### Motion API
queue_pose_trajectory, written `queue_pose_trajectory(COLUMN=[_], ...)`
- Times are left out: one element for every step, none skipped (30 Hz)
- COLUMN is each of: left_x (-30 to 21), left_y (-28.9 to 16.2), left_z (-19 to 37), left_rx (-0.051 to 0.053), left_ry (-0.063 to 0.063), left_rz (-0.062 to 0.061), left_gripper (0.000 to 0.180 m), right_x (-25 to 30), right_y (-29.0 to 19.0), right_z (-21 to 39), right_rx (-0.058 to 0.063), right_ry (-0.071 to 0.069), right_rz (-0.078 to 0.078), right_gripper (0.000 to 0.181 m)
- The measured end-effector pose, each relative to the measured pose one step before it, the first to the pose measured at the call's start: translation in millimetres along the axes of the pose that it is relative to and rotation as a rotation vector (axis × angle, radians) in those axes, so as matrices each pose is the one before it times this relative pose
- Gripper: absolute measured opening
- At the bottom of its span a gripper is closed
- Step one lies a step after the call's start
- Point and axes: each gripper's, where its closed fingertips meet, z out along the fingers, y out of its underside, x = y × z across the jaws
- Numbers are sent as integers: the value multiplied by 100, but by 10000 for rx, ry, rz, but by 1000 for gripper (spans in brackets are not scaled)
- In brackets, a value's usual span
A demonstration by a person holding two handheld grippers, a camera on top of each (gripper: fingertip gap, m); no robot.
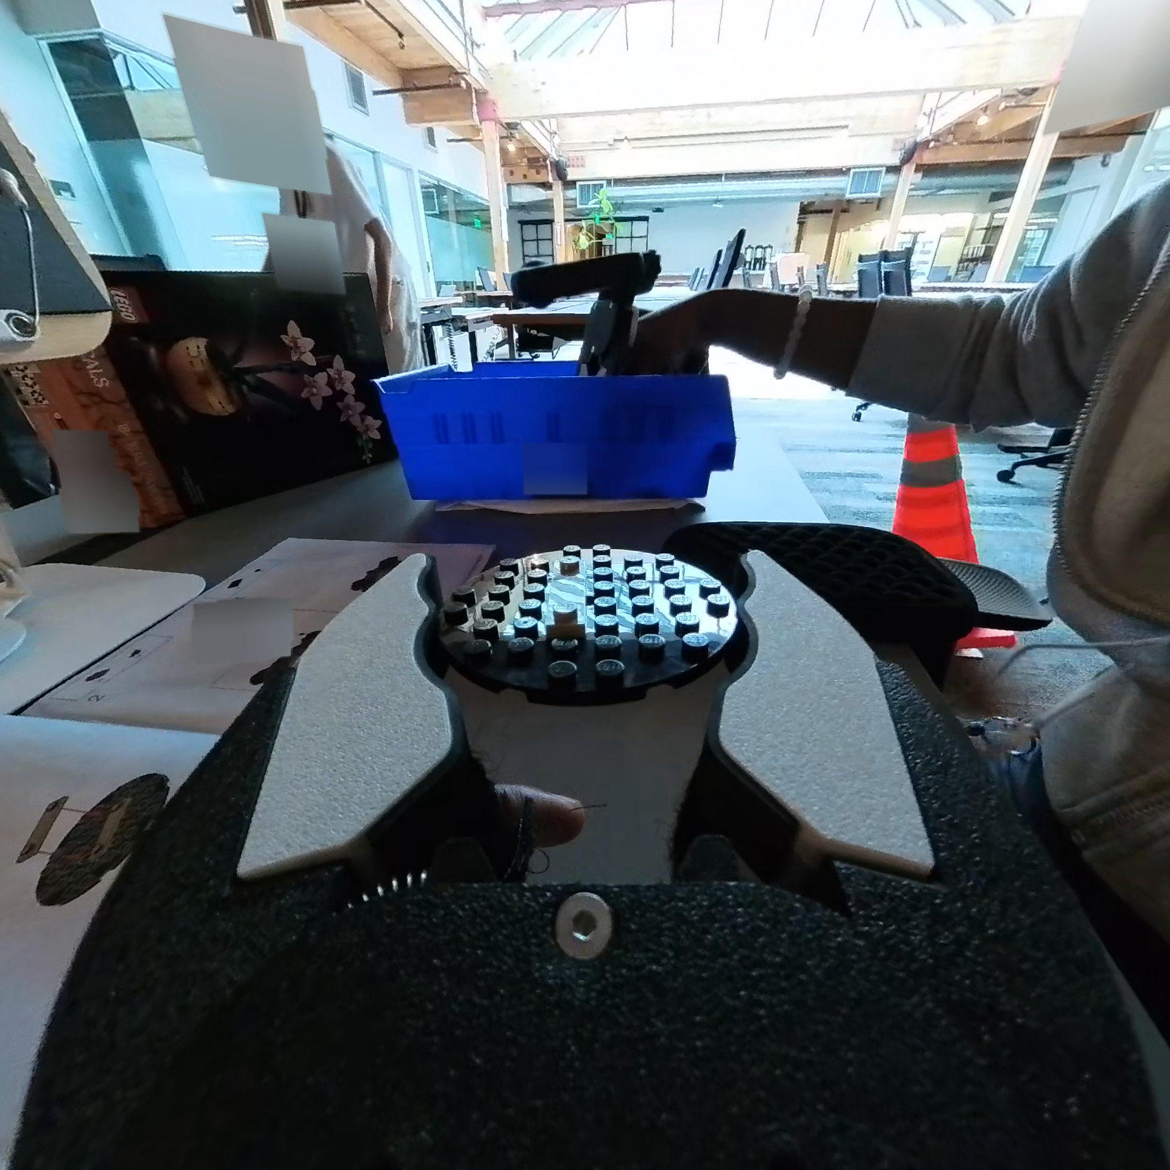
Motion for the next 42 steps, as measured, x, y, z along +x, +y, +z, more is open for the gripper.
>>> queue_pose_trajectory(left_x=[-33,-19,-47,-50,-34,-6,11,-1,-60,-70,-17,8,-51,-14,-25,-27,25,29,-21,40,-24,-67,-32,2,20,16,35,49,39,41,23,81,130,131,117,129,87,27,-57,-49,-23,-80], left_y=[7,-23,-23,-30,-17,7,-22,-6,1,-4,-60,-23,-20,-26,15,42,-13,5,-7,-23,-25,-33,31,16,-32,-35,-75,-73,-33,-55,-22,-62,-51,-39,-66,-83,-125,-156,-172,-205,-163,-118], left_z=[11,-126,-18,9,-29,1,32,-11,-64,-33,8,-5,-72,62,16,-64,-32,-1,31,-5,38,40,-50,38,-32,-42,-42,-43,-60,-33,26,-6,-46,-32,36,14,-41,-86,-56,-23,51,-35], left_rx=[10,14,17,16,12,3,3,4,5,9,8,9,13,7,5,4,1,-4,6,10,5,11,5,5,23,40,46,44,51,61,62,53,42,41,44,54,73,111,129,132,119,77], left_ry=[-9,-11,-21,-13,-9,-1,-5,-2,0,-6,-14,-23,-18,-8,-11,-5,-9,-4,-1,1,4,-3,4,9,9,-6,-2,2,41,55,72,59,73,64,58,61,50,59,37,13,-26,-35], left_rz=[-20,-11,-9,-12,-15,-13,-6,-2,1,1,-2,-14,-24,-18,-7,3,1,-8,-13,-13,-13,-4,6,20,22,13,2,-10,-23,-31,-9,-2,9,11,1,-27,-67,-115,-140,-126,-69,-15], left_gripper=[86,86,86,86,86,86,86,86,86,86,86,86,86,86,86,86,86,86,86,86,86,86,86,86,86,86,86,86,86,86,85,85,85,86,86,85,85,85,86,86,86,86], right_x=[-78,-111,-25,-58,-102,-67,51,-23,-70,-62,-169,-286,-192,-47,-18,-62,-213,-371,-297,-322,-201,4,90,45,126,129,249,331,329,437,442,540,517,556,547,521,518,342,144,-145,-263,-242], right_y=[16,-18,3,9,6,-45,-42,-3,34,46,45,92,78,222,463,556,438,79,-8,185,196,86,-31,9,-72,-219,-132,-334,-373,-351,-383,-363,-449,-478,-582,-630,-657,-529,-399,-258,-137,-98], right_z=[48,5,21,-2,27,3,-88,-7,-15,-1,-13,27,-21,4,97,245,261,59,-140,-121,-33,-65,-119,-166,-240,-261,-486,-360,-363,-458,-368,-423,-339,-308,-238,-150,-145,59,175,331,438,492], right_rx=[-36,-12,-41,-69,-74,-41,-18,-31,-29,-7,18,19,41,-36,-204,-228,-169,57,101,-25,-72,-23,31,42,75,145,211,263,290,295,296,300,316,337,363,372,333,234,106,-3,-95,-128], right_ry=[-39,-57,17,-8,-35,17,36,41,20,9,-79,-156,-78,17,63,72,-16,-122,-105,-108,20,132,132,71,56,82,115,99,54,42,54,57,61,67,38,14,-22,-64,-139,-235,-286,-210], right_rz=[-33,-57,-62,-51,-18,-49,-46,-39,-60,-45,-12,-24,-11,-2,-43,-93,-82,-23,-5,-26,-65,-67,-10,15,-16,-30,15,72,105,98,92,91,71,57,68,70,50,61,35,-47,-159,-207], right_gripper=[24,22,20,18,17,16,12,11,10,10,9,6,6,5,5,6,6,6,6,7,7,8,9,9,10,10,11,13,15,18,21,25,28,29,29,28,26,23,19,17,17,17])
